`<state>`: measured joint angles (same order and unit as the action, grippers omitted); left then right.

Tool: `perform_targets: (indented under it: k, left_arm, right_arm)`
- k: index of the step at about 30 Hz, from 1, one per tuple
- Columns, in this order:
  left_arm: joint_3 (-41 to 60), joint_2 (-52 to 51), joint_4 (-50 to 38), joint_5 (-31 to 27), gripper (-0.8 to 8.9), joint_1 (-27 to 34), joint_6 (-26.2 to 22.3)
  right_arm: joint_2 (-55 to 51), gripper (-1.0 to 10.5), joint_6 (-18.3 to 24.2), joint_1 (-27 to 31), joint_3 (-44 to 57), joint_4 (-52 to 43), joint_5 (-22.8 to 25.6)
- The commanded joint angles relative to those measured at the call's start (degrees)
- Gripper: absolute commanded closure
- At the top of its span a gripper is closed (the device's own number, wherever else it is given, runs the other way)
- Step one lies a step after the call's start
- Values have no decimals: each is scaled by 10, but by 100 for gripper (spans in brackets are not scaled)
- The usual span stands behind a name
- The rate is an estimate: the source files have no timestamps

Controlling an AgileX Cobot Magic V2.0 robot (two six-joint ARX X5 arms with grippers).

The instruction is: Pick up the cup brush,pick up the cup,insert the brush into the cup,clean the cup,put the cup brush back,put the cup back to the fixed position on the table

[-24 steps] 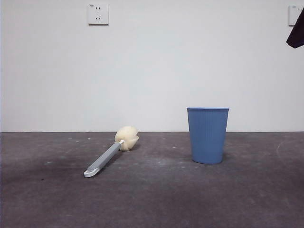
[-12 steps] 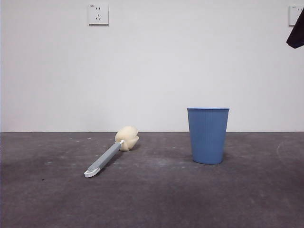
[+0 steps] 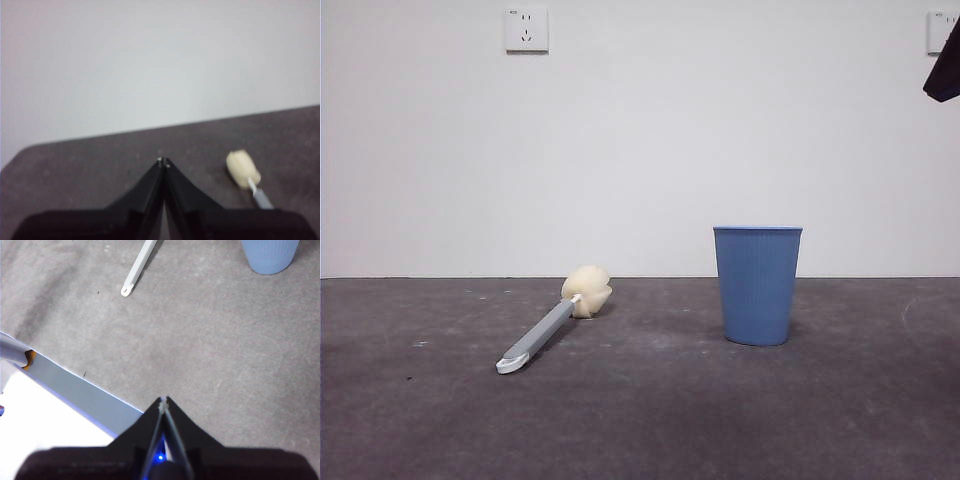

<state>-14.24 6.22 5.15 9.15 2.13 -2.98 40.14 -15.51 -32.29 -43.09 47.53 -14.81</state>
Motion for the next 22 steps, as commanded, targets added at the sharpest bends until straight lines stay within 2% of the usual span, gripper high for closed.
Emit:
perform_targets:
  k: [1, 6, 10, 14, 22]
  left_arm:
    - [52, -31, -7, -1, 817, 8, 0]
    - [113, -62, -8, -1, 817, 10, 4]
    - [141, -61, 7, -1, 817, 10, 26]
    - [141, -61, 48, -16, 817, 10, 28]
    - [141, -61, 47, -15, 817, 10, 32]
  right_arm:
    - [-1, 945, -4, -1, -1, -3, 2]
    - [-1, 945, -4, -1, -1, -3, 2]
    - [-1, 945, -4, -1, -1, -3, 2]
    - [-1, 945, -4, -1, -1, -3, 2]
    - [-1, 945, -4, -1, -1, -3, 2]
